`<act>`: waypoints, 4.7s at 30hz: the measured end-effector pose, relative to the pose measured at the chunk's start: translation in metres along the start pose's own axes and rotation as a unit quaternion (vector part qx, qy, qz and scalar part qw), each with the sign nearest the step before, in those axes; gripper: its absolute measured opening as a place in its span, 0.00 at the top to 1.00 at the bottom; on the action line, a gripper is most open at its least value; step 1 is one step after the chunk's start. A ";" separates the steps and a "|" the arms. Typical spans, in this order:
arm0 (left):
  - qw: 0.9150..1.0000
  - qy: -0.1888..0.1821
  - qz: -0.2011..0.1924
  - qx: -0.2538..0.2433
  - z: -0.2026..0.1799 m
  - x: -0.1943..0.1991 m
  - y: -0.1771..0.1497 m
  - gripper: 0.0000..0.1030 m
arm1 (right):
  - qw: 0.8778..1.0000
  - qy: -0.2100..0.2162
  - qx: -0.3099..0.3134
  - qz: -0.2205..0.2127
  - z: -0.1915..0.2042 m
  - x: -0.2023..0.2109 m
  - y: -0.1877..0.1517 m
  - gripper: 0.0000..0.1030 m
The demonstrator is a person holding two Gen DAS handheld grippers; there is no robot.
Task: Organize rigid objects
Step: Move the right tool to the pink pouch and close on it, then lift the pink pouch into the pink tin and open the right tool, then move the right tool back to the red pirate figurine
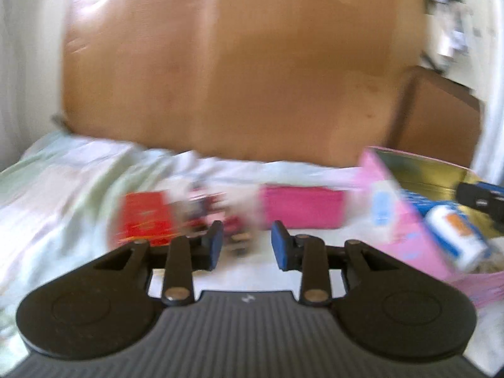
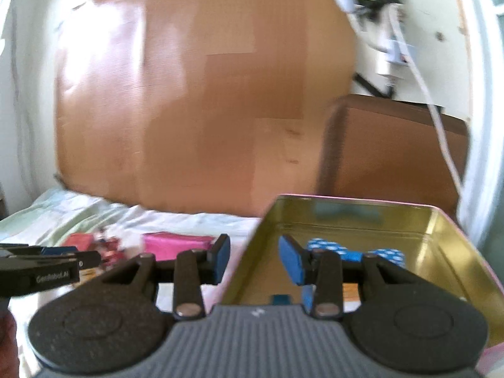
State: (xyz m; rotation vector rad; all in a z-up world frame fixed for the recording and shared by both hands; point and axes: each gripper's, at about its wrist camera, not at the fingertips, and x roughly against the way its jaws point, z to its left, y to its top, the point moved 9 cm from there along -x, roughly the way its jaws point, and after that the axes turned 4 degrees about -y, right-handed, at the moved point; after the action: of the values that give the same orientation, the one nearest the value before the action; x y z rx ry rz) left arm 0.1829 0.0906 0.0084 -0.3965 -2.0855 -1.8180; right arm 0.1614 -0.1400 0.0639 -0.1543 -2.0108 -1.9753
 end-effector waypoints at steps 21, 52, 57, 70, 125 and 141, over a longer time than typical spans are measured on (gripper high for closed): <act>0.990 0.050 0.002 0.131 0.110 -0.011 -0.026 0.65 | 0.984 0.070 -0.006 0.167 0.116 -0.155 0.012 0.19; 0.995 -0.085 -0.012 0.059 0.047 0.046 -0.032 0.59 | 0.969 0.243 0.041 0.032 0.065 0.112 -0.069 0.20; 0.986 -0.165 0.006 0.011 -0.001 0.082 -0.056 0.60 | 0.965 0.251 0.032 0.065 0.043 0.093 -0.079 0.28; 0.968 -0.248 0.026 0.010 -0.032 0.106 -0.067 0.62 | 0.944 0.308 0.048 0.112 0.041 0.063 -0.104 0.32; 0.967 -0.176 0.031 -0.182 -0.245 -0.012 -0.004 0.55 | 0.992 -0.105 -0.071 -0.013 -0.204 0.016 -0.037 0.53; 0.987 -0.086 0.011 -0.136 -0.115 0.014 0.007 0.54 | 0.996 0.061 -0.069 -0.010 -0.058 0.022 0.002 0.53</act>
State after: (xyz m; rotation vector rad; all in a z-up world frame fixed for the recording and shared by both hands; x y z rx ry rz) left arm 0.1818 -0.0221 0.0347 -0.6651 -1.9328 -2.1291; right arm 0.1494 -0.2003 0.0723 -0.0443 -1.8086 -2.0819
